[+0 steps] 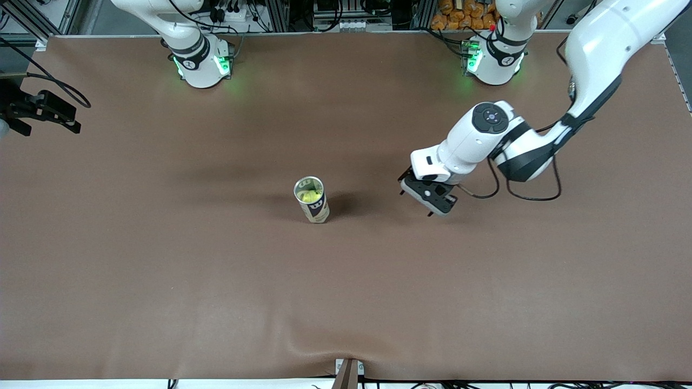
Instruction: Insert tennis ball vertically with right arm
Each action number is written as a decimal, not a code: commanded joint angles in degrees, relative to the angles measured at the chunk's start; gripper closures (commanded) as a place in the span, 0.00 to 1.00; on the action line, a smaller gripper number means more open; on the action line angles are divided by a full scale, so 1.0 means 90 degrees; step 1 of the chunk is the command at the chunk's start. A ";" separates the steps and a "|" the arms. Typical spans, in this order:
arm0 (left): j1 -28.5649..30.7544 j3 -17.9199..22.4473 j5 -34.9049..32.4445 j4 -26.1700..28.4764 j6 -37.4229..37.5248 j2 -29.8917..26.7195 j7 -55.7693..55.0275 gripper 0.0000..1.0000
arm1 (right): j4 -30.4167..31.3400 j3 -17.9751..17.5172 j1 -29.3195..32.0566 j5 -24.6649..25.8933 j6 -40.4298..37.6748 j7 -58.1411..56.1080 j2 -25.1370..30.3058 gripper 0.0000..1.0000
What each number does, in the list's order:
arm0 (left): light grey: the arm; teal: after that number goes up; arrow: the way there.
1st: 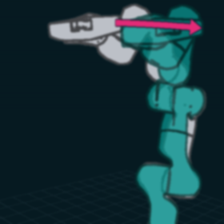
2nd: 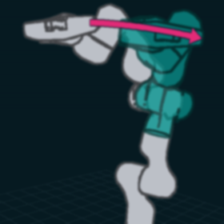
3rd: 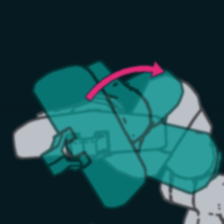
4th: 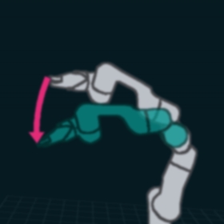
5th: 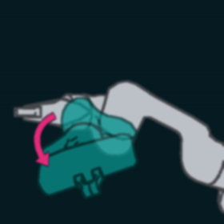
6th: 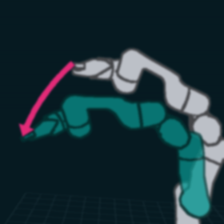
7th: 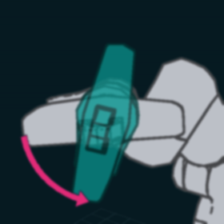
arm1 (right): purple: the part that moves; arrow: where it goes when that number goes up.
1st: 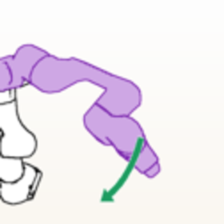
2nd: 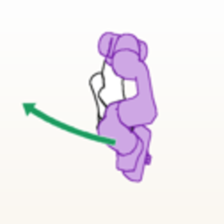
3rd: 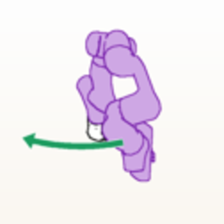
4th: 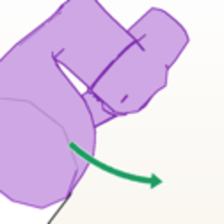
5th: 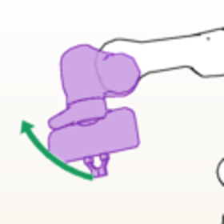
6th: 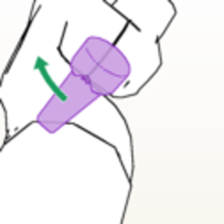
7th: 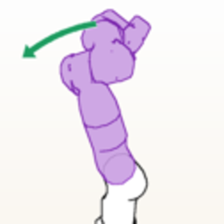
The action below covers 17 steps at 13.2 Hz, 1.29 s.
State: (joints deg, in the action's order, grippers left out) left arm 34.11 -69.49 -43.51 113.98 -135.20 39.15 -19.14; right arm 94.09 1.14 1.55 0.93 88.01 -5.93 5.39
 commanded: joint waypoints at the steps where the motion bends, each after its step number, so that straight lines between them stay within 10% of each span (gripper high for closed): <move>1: 0.0116 -0.0422 0.0204 -0.0532 0.1413 -0.0131 -0.0139 0.00 | -0.0171 -0.0049 0.0111 0.0004 -0.0042 0.0014 0.0016 0.00; 11: -0.0664 -0.0355 0.1034 -0.2799 0.3675 0.0034 -0.0139 0.00 | -0.0249 -0.0039 0.0248 -0.0006 0.0026 0.0034 -0.0326 0.00; 17: -0.1456 0.0670 0.2166 -0.3787 0.3948 0.0015 -0.0178 0.00 | -0.0259 -0.0049 0.0326 -0.0045 -0.0062 0.0044 -0.0316 0.00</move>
State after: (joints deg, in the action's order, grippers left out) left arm 22.82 -65.57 -26.79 83.07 -101.64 39.19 -19.97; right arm 92.47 1.50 3.47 0.94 88.35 -5.86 2.41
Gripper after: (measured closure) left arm 0.000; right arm 0.000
